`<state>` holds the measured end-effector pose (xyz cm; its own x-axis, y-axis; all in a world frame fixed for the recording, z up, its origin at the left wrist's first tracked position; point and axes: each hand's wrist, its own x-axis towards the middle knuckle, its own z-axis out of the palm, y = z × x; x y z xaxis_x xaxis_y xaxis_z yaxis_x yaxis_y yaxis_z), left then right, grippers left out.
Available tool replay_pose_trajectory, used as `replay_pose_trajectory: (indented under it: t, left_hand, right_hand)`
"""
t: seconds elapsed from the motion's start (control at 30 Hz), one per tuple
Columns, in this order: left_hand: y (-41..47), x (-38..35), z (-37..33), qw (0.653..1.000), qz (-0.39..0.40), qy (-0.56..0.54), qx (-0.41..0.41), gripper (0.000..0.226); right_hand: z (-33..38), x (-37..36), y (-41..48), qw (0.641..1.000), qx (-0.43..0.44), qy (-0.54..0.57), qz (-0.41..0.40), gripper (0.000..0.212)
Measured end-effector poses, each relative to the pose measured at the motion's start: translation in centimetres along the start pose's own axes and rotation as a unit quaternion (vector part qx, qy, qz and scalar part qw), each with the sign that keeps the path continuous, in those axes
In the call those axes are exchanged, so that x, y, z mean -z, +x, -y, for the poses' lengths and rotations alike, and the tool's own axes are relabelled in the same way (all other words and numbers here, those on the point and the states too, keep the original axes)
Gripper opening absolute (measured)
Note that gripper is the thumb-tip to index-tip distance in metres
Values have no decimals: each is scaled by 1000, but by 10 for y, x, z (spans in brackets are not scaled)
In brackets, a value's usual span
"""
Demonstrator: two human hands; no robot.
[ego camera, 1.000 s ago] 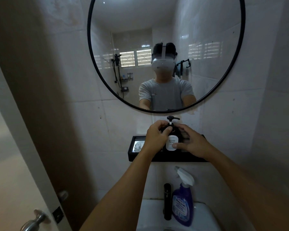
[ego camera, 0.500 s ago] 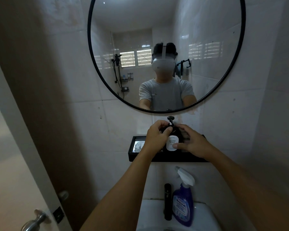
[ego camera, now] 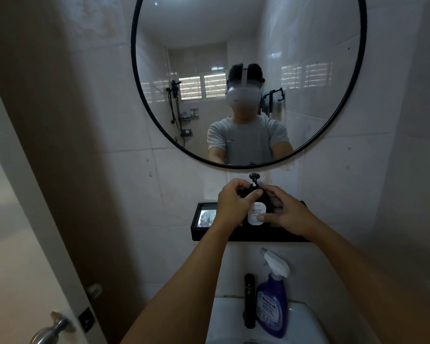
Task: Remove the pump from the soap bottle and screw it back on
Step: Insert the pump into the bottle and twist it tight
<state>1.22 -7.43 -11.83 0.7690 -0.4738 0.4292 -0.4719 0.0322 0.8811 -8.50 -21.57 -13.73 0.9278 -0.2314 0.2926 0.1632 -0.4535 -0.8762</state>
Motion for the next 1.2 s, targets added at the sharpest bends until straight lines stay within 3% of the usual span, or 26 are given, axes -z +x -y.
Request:
replay_pose_trajectory:
  t: [0.63,1.2]
  left_hand:
    - [4,-1,-3,999,17,34,5,8]
    - [-1,2,-11,998,23,45,30,11]
  right_hand:
    - [1,0,2,1000,3,-19,2,84]
    - [2,0,0,1000,1,-21,0,83]
